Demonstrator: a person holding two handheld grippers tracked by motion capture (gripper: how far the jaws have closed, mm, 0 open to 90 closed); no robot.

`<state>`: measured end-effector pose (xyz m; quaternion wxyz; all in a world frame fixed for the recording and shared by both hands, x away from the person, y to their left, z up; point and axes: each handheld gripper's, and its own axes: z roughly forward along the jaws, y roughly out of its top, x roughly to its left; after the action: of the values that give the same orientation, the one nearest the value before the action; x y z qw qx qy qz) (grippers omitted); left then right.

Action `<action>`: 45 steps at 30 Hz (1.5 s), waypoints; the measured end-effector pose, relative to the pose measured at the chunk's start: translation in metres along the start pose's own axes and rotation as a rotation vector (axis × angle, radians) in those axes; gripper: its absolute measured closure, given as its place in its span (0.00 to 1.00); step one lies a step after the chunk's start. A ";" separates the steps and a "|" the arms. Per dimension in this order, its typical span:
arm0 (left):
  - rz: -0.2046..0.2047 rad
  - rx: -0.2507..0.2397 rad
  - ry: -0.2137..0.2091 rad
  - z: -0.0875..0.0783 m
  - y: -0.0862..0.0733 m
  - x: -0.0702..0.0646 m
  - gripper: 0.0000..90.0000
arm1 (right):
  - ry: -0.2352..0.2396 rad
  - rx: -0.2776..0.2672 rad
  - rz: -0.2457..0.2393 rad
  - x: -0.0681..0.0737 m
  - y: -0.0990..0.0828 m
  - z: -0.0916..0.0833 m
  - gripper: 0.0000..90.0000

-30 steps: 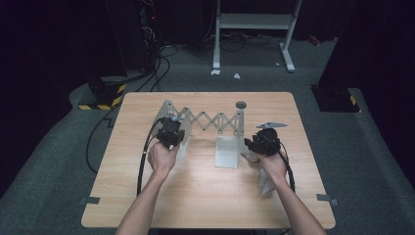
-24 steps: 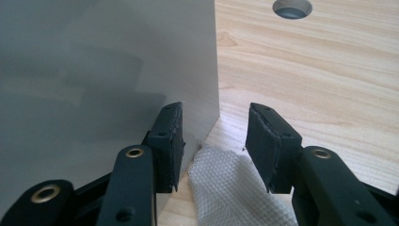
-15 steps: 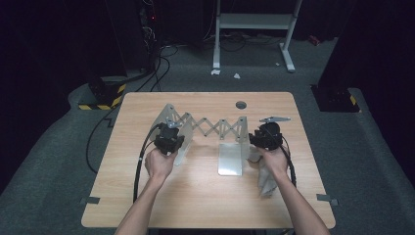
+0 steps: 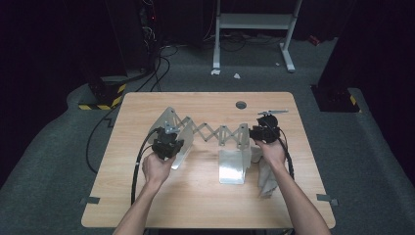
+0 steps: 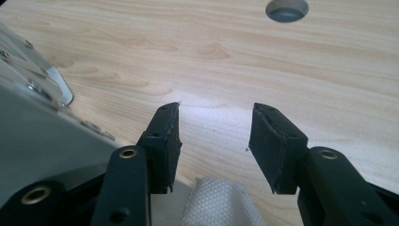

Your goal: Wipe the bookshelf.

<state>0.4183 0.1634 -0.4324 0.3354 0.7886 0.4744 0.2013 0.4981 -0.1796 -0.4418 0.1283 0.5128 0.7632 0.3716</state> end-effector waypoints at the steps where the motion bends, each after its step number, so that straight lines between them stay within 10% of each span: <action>1: -0.001 0.000 -0.003 0.000 0.000 0.000 0.99 | 0.004 -0.001 0.000 0.000 0.000 0.000 0.58; 45: 0.107 -0.023 -0.140 0.019 0.021 0.002 0.99 | 0.108 0.043 -0.179 0.047 -0.069 -0.025 0.58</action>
<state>0.4443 0.1519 -0.4310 0.3655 0.8212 0.4046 0.1685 0.4155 -0.1626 -0.4635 0.1086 0.4246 0.8195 0.3692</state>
